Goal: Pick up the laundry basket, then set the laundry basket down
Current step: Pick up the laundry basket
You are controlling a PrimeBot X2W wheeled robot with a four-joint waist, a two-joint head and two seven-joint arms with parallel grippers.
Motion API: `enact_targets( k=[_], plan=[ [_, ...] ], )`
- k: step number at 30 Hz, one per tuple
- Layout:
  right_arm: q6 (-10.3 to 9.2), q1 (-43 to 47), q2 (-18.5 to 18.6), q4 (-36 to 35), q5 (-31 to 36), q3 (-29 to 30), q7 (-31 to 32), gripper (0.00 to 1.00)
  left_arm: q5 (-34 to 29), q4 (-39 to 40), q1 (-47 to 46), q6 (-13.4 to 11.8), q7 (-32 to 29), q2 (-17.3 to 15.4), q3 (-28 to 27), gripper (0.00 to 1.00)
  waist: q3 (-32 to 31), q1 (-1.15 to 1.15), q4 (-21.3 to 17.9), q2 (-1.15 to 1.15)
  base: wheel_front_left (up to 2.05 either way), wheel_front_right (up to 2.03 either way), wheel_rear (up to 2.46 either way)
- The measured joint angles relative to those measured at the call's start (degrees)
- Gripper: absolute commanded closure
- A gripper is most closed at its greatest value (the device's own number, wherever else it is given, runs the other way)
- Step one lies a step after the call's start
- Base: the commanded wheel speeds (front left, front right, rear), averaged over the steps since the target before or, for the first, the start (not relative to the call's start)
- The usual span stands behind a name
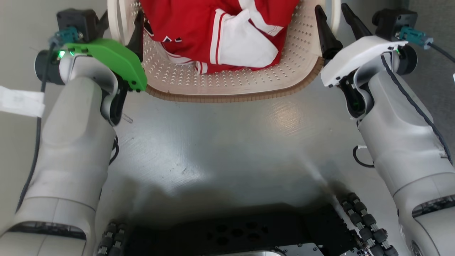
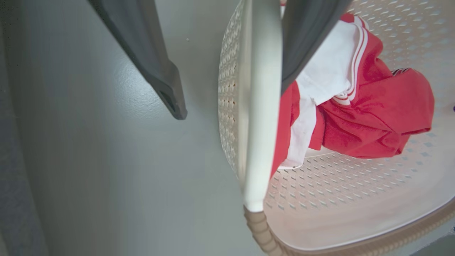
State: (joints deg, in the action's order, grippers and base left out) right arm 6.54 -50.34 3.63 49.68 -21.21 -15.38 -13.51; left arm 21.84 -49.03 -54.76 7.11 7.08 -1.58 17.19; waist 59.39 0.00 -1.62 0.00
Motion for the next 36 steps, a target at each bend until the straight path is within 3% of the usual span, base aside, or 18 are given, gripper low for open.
enact_targets(
  k=[3,4,5,6,7,8,9,13,23,36],
  plan=[
    [0.0,-1.3,0.0,1.1,-0.3,-0.7,0.0,0.0,0.9,-0.7,-1.3,0.0,0.0,0.0,0.2,0.0,0.9,0.0,0.2,0.0,0.0,0.0,0.0],
    [0.01,-1.6,0.0,1.5,-0.6,-1.0,-0.1,0.15,1.2,-1.0,-1.7,0.0,0.2,0.0,0.4,0.12,1.2,0.0,0.3,0.0,0.0,0.0,0.0],
    [0.01,-2.0,0.0,2.0,-0.6,-1.3,-0.1,0.27,1.2,-1.3,-1.9,0.0,0.4,0.0,0.6,0.4,1.3,0.0,0.4,0.0,0.0,0.0,0.0],
    [0.01,-2.1,0.0,2.4,-0.7,-1.5,-0.1,0.55,1.3,-1.7,-2.0,0.0,0.6,0.0,0.7,0.6,1.4,0.0,0.5,0.0,0.0,0.0,0.0],
    [0.01,-2.2,0.0,2.7,-0.8,-1.8,-0.1,0.68,1.5,-2.1,-2.1,0.0,0.8,0.0,0.9,0.7,1.5,0.0,0.6,0.0,0.0,0.0,0.0],
    [0.01,-2.3,0.0,2.9,-1.0,-2.0,-0.1,0.93,1.8,-2.3,-2.2,0.2,1.1,0.2,1.1,0.9,1.5,0.0,0.6,0.0,0.0,0.0,0.0],
    [0.02,-2.4,0.0,3.1,-1.1,-2.3,-0.1,1.0,1.8,-2.4,-2.4,0.5,1.3,0.3,1.3,1.0,1.5,0.0,0.7,0.0,0.0,0.0,0.0],
    [0.3,-3.6,-1.5,3.8,-1.4,-3.5,-0.3,1.0,3.0,-3.5,-3.3,0.4,1.6,1.1,1.7,1.0,1.5,0.0,0.8,0.0,0.0,0.0,0.0],
    [-0.02,-4.3,-1.0,7.2,-3.0,-5.2,-0.6,1.0,4.8,-7.2,-3.4,0.4,3.7,1.3,4.2,1.0,-0.5,0.0,0.7,0.0,0.0,0.0,0.0],
    [0.01,-1.1,-1.1,10.3,-7.1,-9.0,-0.7,1.0,8.8,-10.6,0.2,0.4,4.2,1.5,7.5,1.0,-7.4,0.0,0.2,0.0,0.0,0.0,0.0]
  ],
)
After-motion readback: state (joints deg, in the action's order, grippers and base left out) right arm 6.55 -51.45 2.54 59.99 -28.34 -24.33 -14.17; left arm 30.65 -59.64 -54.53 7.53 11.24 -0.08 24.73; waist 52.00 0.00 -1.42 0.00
